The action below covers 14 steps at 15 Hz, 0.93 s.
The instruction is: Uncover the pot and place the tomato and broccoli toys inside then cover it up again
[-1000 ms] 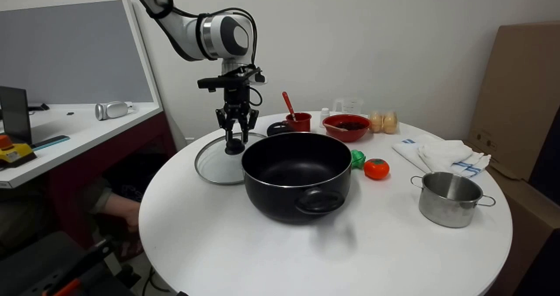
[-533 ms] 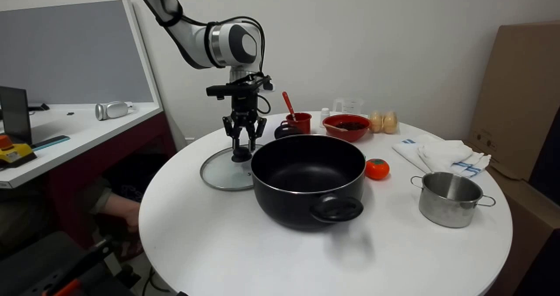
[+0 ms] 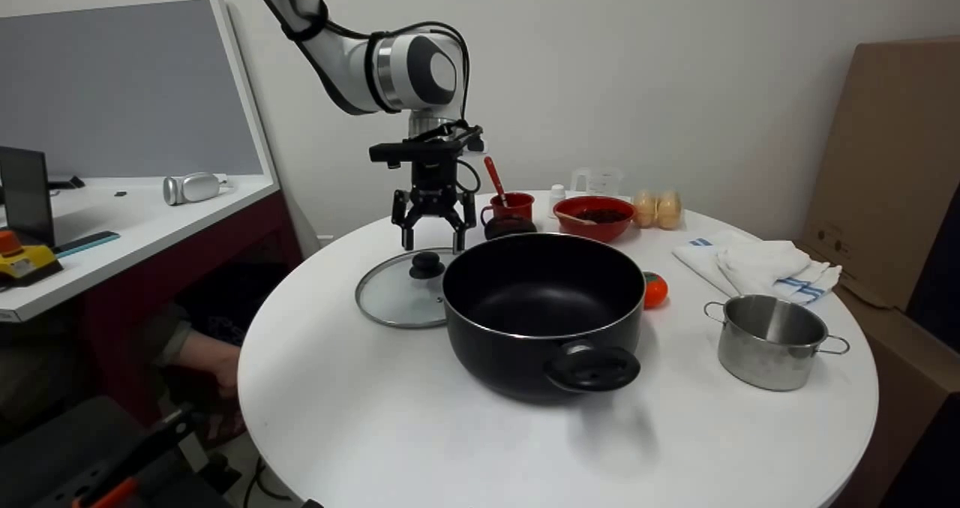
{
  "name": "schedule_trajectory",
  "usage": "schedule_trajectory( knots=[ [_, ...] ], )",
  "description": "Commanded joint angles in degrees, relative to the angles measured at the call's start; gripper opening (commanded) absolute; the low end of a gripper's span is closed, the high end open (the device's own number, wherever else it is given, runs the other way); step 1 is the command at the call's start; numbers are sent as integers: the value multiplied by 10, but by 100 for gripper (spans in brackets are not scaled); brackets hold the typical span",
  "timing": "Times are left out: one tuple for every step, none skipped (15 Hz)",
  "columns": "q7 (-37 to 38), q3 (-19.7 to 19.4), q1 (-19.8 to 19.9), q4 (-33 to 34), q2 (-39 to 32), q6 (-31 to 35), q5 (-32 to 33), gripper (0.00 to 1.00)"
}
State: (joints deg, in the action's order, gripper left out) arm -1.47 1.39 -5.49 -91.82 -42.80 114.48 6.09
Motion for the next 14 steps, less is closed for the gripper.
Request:
schedule_trajectory(
  knots=[
    [6,13,-18,-35,45,1,5,100],
    [6,19,-22,-41,58,-1,2,100],
    [6,24,-26,-47,70,0,1,100],
    [6,29,-30,-51,83,0,-2,100],
    [8,33,-31,-56,100,2,-6,100],
    [11,35,-33,-60,115,2,-8,100],
    [18,36,-34,-63,132,4,-10,100],
    [18,35,-30,-65,146,7,-11,100],
    [22,31,-25,-67,163,7,-12,100],
    [24,27,-20,-69,178,8,-12,100],
    [25,22,-12,-73,194,9,-12,100],
    [26,16,-4,-77,210,11,-12,100],
    [24,10,7,-79,223,10,-15,100],
    [24,4,18,-85,237,12,-16,100]
  ],
)
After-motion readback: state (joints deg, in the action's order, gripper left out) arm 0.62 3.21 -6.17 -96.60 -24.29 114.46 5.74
